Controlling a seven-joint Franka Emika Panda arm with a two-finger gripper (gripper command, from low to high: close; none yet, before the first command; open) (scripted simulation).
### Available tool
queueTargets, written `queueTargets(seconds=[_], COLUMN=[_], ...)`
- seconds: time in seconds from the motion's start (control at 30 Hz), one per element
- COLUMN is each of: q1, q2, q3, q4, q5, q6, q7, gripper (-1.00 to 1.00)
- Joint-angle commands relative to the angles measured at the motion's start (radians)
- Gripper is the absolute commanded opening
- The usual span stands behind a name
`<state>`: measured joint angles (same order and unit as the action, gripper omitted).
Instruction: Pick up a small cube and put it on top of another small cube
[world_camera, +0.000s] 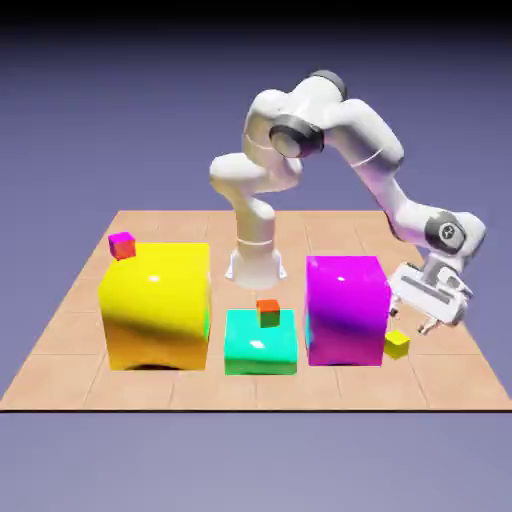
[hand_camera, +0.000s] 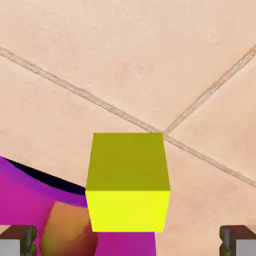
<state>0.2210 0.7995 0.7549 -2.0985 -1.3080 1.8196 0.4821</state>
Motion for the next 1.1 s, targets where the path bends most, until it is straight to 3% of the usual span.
queueTargets(seconds=[0.0, 0.17, 1.07], q1=[0.0, 0.027, 0.292], q2=[0.0, -0.092, -1.02], q3=[0.0, 0.127, -0.235], q4=[0.0, -0.019, -0.841], q5=[0.0, 0.102, -1.05], q6=[0.0, -0.078, 0.879], q7=[0.0, -0.034, 0.125], gripper=[-1.0, -1.0, -1.0])
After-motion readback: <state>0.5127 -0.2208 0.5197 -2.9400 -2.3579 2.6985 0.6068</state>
